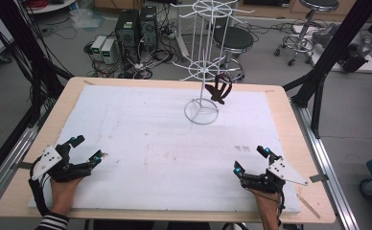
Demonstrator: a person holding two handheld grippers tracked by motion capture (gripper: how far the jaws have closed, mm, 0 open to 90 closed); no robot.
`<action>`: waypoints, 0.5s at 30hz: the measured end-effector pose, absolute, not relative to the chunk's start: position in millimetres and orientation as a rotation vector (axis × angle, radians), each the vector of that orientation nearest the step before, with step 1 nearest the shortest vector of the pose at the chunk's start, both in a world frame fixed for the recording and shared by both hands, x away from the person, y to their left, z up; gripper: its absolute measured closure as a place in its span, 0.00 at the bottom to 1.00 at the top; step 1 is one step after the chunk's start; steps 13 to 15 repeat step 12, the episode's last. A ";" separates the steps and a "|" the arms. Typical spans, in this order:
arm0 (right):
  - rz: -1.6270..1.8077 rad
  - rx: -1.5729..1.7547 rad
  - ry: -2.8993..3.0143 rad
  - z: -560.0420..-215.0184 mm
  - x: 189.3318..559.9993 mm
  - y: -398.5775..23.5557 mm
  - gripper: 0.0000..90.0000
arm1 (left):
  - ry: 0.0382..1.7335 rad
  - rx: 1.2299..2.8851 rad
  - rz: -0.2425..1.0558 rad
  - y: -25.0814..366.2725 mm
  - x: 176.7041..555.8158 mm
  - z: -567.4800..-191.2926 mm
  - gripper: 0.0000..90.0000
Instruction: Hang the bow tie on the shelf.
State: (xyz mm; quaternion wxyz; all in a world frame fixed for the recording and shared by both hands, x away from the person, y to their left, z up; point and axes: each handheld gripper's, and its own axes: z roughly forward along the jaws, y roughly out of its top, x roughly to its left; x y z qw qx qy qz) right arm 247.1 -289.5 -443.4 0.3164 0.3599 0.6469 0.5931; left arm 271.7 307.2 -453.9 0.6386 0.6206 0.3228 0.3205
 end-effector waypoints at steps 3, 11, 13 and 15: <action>1.553 0.946 1.694 -450.4 248.3 -289.6 0.01 | 0.734 1.420 0.734 307.4 271.6 -453.9 0.12; 1.538 0.925 1.688 -451.2 247.9 -288.3 0.01 | 0.732 1.418 0.738 307.3 270.9 -454.0 0.12; 1.534 0.919 1.690 -451.2 247.8 -287.7 0.01 | 0.733 1.415 0.740 307.3 270.8 -454.1 0.12; 1.534 0.919 1.690 -451.2 247.8 -287.7 0.01 | 0.733 1.415 0.740 307.3 270.8 -454.1 0.12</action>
